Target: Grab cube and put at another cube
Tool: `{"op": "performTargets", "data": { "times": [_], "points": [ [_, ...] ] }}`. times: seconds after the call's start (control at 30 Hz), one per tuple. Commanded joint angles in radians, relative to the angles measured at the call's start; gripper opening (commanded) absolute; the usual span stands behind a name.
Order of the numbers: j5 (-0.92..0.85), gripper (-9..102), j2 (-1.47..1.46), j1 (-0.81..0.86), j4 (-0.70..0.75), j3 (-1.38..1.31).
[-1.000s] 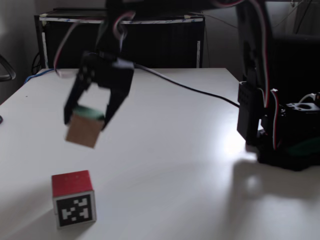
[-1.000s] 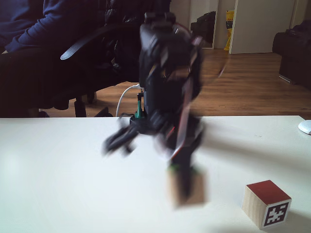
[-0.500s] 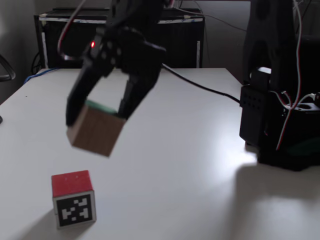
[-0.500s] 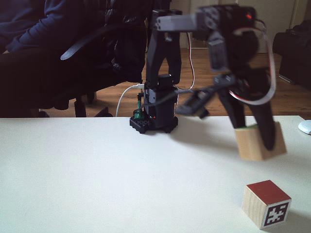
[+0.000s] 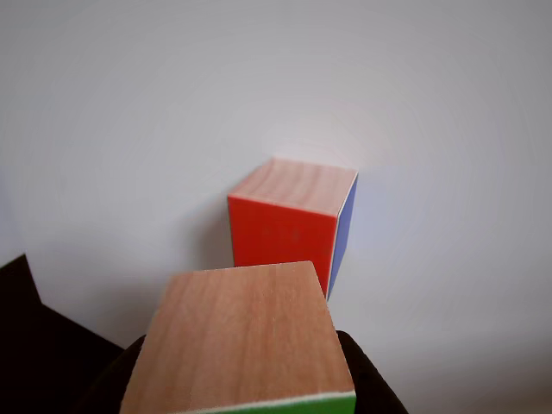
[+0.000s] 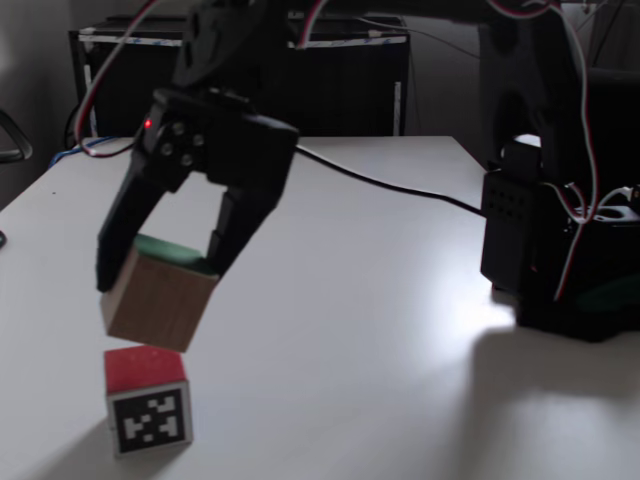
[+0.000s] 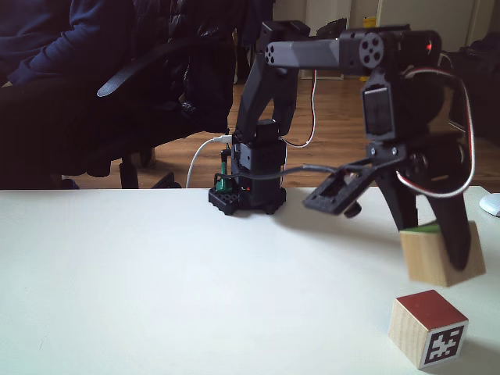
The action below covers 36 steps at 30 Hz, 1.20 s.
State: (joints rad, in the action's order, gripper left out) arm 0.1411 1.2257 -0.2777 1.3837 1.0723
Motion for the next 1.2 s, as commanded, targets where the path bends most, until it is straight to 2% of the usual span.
{"op": "performTargets", "data": {
  "times": [0.0, 0.43, 0.67, 1.17],
  "points": [
    [-0.011, 9, 0.005, 0.017, 0.006, -0.064],
    [-0.020, 12, -0.044, 0.035, 0.006, -0.077],
    [-0.029, 25, -0.066, 0.031, 0.012, -0.078],
    [-0.026, 40, -0.152, 0.037, 0.109, -0.199]
  ]
}}
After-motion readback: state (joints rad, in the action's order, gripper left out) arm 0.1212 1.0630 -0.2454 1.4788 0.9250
